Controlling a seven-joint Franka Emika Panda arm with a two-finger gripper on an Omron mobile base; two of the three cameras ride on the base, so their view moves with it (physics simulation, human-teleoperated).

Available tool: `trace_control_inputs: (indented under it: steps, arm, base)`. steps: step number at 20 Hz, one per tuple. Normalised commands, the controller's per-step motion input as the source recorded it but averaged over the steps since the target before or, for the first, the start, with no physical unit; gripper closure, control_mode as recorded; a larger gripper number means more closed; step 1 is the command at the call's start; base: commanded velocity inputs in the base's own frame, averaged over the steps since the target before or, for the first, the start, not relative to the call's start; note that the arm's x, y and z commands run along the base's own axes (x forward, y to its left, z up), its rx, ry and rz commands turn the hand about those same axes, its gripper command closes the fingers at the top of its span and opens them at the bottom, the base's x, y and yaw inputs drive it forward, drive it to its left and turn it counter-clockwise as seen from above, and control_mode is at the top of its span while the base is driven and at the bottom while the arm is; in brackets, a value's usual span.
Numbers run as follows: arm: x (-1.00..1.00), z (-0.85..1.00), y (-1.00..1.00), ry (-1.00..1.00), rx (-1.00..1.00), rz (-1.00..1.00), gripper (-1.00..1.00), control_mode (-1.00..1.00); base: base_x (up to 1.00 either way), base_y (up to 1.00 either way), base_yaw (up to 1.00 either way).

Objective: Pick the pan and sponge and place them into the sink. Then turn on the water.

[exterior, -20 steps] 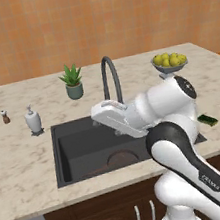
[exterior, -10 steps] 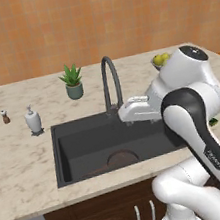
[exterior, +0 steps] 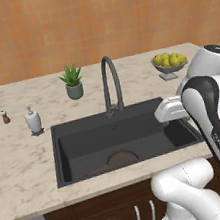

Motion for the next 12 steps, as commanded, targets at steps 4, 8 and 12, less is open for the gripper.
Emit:
trace_control_inputs:
  steps: [4,8,12]
  arm:
    - [0.33,-0.06,-0.97,0.2,-0.02,0.02,-1.0,-1.0]
    - [0.4,-0.01,-0.85,0.15,-0.04,0.01,-1.0,-1.0]
    - [0.36,-0.11,-0.87,0.12,-0.07,0.0,-1.0,-1.0]
  base:
    - [0.0,0.0,0.0]
    - [0.0,0.0,0.0]
    - [0.0,0.0,0.0]
